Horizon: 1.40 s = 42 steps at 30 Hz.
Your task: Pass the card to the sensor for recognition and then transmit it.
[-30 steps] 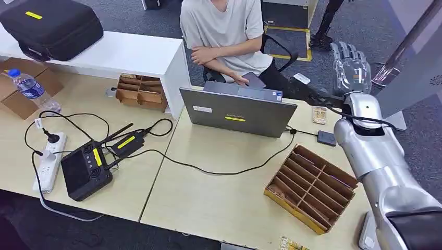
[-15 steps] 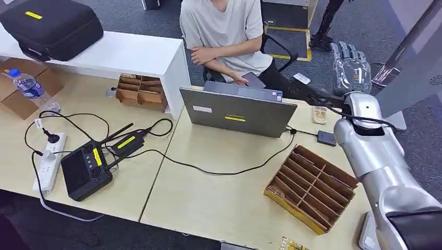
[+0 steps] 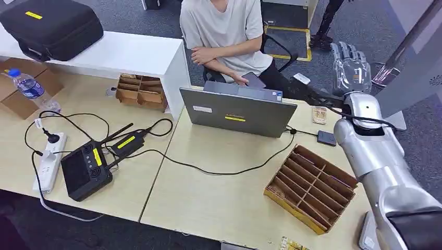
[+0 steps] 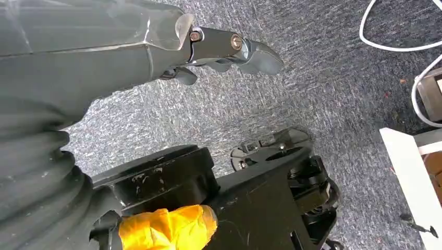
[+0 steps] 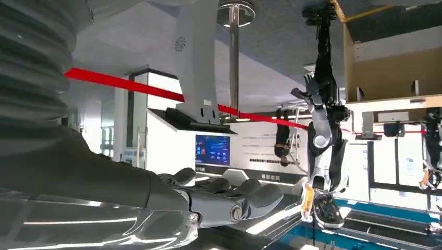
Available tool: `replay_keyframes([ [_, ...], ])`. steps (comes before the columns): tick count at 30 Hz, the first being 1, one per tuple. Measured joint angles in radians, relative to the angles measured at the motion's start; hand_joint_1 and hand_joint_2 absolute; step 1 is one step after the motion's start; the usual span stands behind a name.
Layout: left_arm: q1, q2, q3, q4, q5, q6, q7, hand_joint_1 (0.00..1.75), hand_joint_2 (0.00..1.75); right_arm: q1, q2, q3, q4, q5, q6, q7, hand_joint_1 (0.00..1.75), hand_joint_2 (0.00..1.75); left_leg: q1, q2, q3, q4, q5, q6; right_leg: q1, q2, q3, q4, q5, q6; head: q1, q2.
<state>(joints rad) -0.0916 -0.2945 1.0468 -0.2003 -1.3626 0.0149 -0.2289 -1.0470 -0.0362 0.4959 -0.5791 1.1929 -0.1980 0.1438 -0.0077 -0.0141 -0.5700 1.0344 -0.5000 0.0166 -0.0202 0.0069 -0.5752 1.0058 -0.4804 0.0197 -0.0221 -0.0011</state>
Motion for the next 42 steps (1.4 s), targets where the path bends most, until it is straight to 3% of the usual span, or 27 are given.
replay_keyframes([
  [7,0.0,0.0,0.0,0.0,0.0,0.0,0.0,0.0,1.75,0.0,0.0,0.0,0.0,0.0,0.001,0.0,0.0,1.75,0.0,0.0,0.0,0.0,0.0,0.0,0.0,0.0,0.0,0.0,0.0,0.0,0.0,0.0],
  [8,0.0,0.001,0.0,0.0,0.01,0.0,0.001,0.0,1.75,0.002,-0.008,-0.001,0.0,0.013,0.017,0.023,0.0,1.75,0.0,0.001,0.003,0.001,0.0,0.0,0.0,0.001,-0.005,-0.002,0.0,0.0,0.0,0.0],
  [9,0.0,0.005,0.001,0.0,0.03,-0.007,0.003,0.0,1.75,0.041,-0.063,-0.004,-0.028,-0.002,0.058,0.089,0.0,1.75,-0.001,0.002,0.01,0.003,-0.001,-0.001,0.002,0.001,-0.006,-0.005,0.0,0.0,-0.01,0.0],
  [10,-0.001,0.013,0.003,0.0,0.041,-0.021,-0.002,0.0,1.75,0.115,-0.155,-0.014,-0.096,-0.051,0.038,0.111,0.0,1.75,0.003,-0.012,0.013,0.003,-0.001,0.001,0.007,-0.011,0.007,-0.012,-0.005,0.002,-0.031,0.0],
  [11,0.001,0.016,0.005,0.0,0.048,-0.036,-0.011,0.0,1.75,0.184,-0.27,-0.044,-0.145,-0.112,-0.007,0.079,0.0,1.75,0.01,-0.043,0.013,0.002,-0.001,0.003,0.01,-0.038,0.026,-0.015,-0.011,0.005,-0.037,0.0],
  [12,0.013,0.019,0.007,0.0,0.053,-0.044,-0.018,0.0,1.75,0.239,-0.369,-0.099,-0.14,-0.153,-0.038,0.02,0.0,1.75,0.011,-0.065,0.011,0.003,-0.001,0.003,0.012,-0.057,0.036,-0.016,-0.016,0.006,-0.016,0.0],
  [13,0.027,0.024,0.008,0.0,0.055,-0.046,-0.024,0.0,1.75,0.275,-0.428,-0.157,-0.13,-0.156,-0.065,-0.036,0.0,1.75,0.01,-0.071,0.006,0.003,-0.001,0.004,0.009,-0.063,0.038,-0.015,-0.015,0.005,0.009,0.0],
  [14,0.045,0.036,0.013,0.0,0.06,-0.046,-0.024,0.0,1.75,0.293,-0.483,-0.207,-0.129,-0.14,-0.089,-0.076,0.0,1.75,0.007,-0.058,0.003,0.003,-0.002,0.004,0.005,-0.051,0.032,-0.013,-0.012,0.006,0.022,0.0],
  [16,0.045,0.046,0.018,0.0,0.061,-0.046,-0.03,0.0,1.75,0.319,-0.533,-0.249,-0.143,-0.104,-0.082,-0.068,0.0,1.75,0.003,-0.022,0.007,0.002,-0.01,0.01,0.003,-0.016,0.024,-0.014,-0.008,0.006,0.019,0.0],
  [17,0.037,0.047,0.019,0.0,0.061,-0.045,-0.03,0.0,1.75,0.337,-0.558,-0.262,-0.153,-0.092,-0.066,-0.052,0.0,1.75,0.003,-0.013,0.011,0.002,-0.013,0.011,0.003,-0.008,0.025,-0.013,-0.008,0.007,0.019,0.0],
  [19,0.028,0.048,0.021,0.0,0.059,-0.042,-0.03,0.0,1.75,0.374,-0.585,-0.286,-0.186,-0.071,-0.034,-0.026,0.0,1.75,0.002,-0.005,0.014,0.002,-0.015,0.011,0.002,0.0,0.024,-0.013,-0.008,0.007,0.02,0.0],
  [25,0.027,0.058,0.026,0.0,0.062,-0.036,-0.03,0.0,1.75,0.422,-0.649,-0.338,-0.255,-0.062,0.011,-0.004,0.0,1.75,0.002,-0.005,0.015,0.002,-0.013,0.01,0.001,0.0,0.023,-0.011,-0.008,0.007,0.02,0.0],
  [42,0.026,0.058,0.033,0.0,0.063,-0.036,-0.03,0.0,1.75,0.43,-0.674,-0.364,-0.288,-0.06,0.024,-0.003,0.0,1.75,0.001,-0.005,0.016,0.002,-0.013,0.011,0.001,0.0,0.023,-0.01,-0.008,0.007,0.02,0.0],
])
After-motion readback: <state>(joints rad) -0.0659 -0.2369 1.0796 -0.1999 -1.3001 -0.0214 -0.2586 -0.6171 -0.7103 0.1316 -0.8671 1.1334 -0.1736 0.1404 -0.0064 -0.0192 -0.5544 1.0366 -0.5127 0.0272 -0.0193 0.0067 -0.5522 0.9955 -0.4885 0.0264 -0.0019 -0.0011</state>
